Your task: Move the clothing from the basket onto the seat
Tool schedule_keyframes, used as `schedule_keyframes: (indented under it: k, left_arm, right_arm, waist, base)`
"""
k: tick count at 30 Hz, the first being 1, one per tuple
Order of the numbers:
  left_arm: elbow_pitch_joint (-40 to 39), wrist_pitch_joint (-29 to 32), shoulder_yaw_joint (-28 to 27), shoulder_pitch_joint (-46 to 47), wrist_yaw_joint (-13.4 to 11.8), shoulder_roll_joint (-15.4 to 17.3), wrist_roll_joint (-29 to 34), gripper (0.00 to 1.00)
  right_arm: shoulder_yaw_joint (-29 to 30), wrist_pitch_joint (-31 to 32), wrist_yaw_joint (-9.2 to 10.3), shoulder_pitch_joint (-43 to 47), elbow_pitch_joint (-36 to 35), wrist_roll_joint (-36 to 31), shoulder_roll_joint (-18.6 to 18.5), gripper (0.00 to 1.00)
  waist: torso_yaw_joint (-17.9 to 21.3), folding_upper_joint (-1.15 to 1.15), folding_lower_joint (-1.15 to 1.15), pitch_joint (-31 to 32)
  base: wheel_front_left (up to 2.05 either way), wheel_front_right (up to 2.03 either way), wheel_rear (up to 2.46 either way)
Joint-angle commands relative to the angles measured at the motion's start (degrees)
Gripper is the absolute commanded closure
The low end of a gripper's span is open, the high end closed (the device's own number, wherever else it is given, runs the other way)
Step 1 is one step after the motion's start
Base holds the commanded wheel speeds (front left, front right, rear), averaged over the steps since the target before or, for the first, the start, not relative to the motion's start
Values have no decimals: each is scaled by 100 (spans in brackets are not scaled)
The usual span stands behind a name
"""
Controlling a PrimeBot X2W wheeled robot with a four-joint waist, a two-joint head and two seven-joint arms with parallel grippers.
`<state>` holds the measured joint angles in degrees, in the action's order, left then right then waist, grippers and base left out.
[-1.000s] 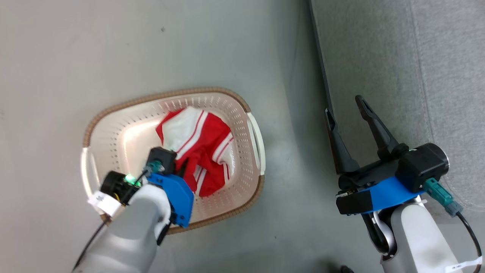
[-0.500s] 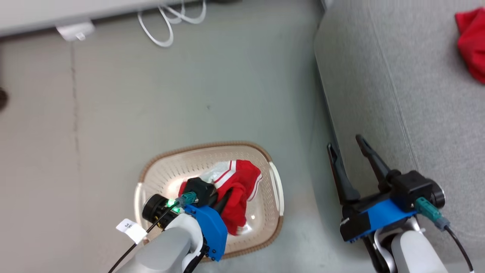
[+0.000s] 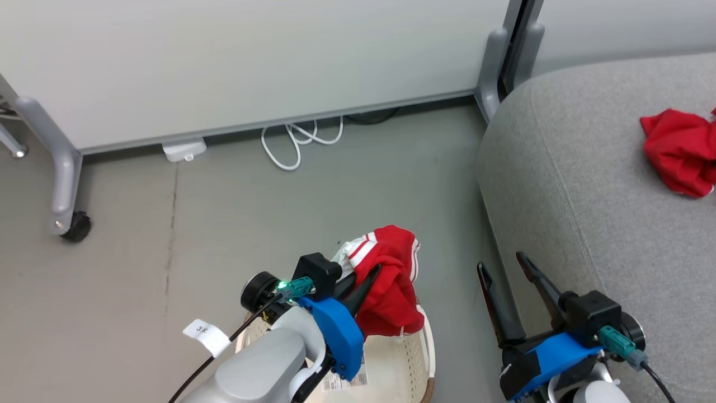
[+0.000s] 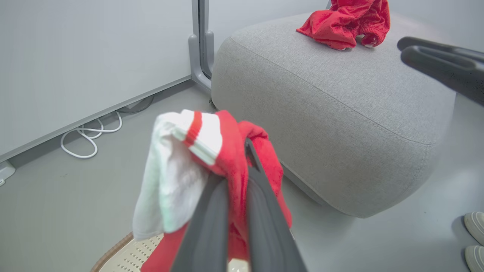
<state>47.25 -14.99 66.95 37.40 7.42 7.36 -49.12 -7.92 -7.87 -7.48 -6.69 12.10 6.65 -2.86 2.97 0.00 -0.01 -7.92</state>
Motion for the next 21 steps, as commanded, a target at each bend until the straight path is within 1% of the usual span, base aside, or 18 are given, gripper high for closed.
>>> schedule_keyframes:
  k: [1, 6, 10, 16, 21]
  left_arm:
    - [-79, -29, -53, 41, 3, -8, 24, 100]
    - [-275, -28, -45, 251, 4, -91, 38, 100]
    - [-361, -18, 65, 520, 3, -144, -28, 100]
    - [-419, 95, 139, 1062, 3, -256, -203, 100]
    - [-380, 141, 181, 1261, 3, -338, -349, 100]
  right_arm:
    - [-14, 21, -3, 127, 21, 48, -4, 0]
    - [-54, 73, -3, 292, 38, 80, -4, 0]
    - [-130, 108, -3, 374, 37, 123, -4, 0]
    - [-202, 161, -3, 428, 3, 166, -4, 0]
    - [-269, 163, -3, 414, 25, 212, -4, 0]
  waist:
    - [-63, 0, 1, 259]
    - [-95, 0, 1, 531]
    - [-99, 0, 1, 733]
    - [-82, 0, 1, 845]
    - [-36, 0, 1, 880]
  base:
    - [0, 0, 0]
    - [0, 0, 0]
    - [0, 0, 0]
    - [0, 0, 0]
    - [0, 0, 0]
